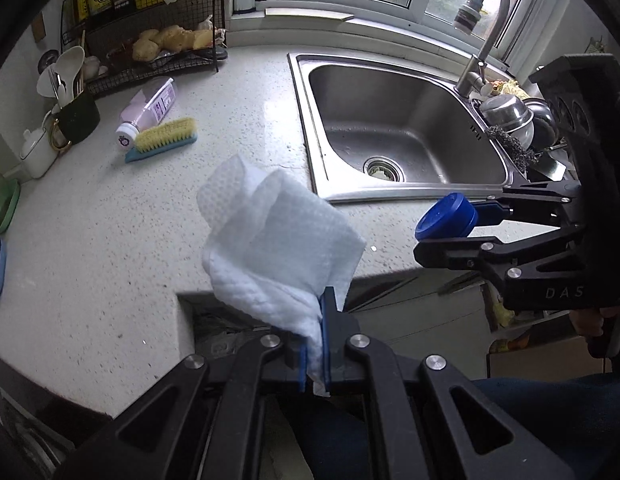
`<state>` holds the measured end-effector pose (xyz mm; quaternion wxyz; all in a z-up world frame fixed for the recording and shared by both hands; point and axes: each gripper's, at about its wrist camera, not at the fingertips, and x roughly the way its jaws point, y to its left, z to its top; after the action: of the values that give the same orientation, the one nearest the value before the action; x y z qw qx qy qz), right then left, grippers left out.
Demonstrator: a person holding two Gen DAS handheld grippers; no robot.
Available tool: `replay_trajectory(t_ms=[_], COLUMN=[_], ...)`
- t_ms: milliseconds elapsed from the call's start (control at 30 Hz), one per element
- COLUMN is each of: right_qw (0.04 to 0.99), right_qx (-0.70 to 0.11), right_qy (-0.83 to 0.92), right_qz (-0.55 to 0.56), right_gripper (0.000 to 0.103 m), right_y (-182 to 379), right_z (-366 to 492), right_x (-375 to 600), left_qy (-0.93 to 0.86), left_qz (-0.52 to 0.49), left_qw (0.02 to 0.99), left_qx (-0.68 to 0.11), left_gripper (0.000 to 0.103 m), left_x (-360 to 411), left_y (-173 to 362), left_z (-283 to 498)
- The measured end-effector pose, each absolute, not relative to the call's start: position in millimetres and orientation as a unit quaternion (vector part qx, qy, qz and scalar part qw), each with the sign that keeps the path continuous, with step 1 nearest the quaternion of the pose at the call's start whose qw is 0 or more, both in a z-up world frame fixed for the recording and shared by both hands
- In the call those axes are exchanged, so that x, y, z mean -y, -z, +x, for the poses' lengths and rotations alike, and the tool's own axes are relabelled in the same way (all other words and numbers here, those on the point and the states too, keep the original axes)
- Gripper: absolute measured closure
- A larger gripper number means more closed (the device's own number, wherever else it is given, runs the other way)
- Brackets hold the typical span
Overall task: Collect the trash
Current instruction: 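Carry the cloth and lid down over the red bucket with both tools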
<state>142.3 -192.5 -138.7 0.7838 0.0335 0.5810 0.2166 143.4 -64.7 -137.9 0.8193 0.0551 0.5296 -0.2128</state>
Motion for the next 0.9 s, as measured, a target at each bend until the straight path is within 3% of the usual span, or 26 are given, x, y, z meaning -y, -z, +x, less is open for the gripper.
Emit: replay_trajectory(t_ms=[467, 900], right_qw=[0.746, 0.715], right_qx=[-0.625, -0.668], right_qy=[-0.229, -0.205], right_qz=[0.031, 0.035], right_gripper=[0.060, 0.060], right_y=[189.1, 287.3], right_z=[73.7, 61.5], right_x=[198.4, 180.5], left_qy=[0.201, 0.233], left_qz=[0.041, 0.037], left_qw=[0.790, 0.738], left_qx=[-0.577, -0.632], left_gripper=[0.099, 0.099], left_x=[93.0, 98.0], left_y=[193.1, 297.6], left_z=[73.5, 71.7])
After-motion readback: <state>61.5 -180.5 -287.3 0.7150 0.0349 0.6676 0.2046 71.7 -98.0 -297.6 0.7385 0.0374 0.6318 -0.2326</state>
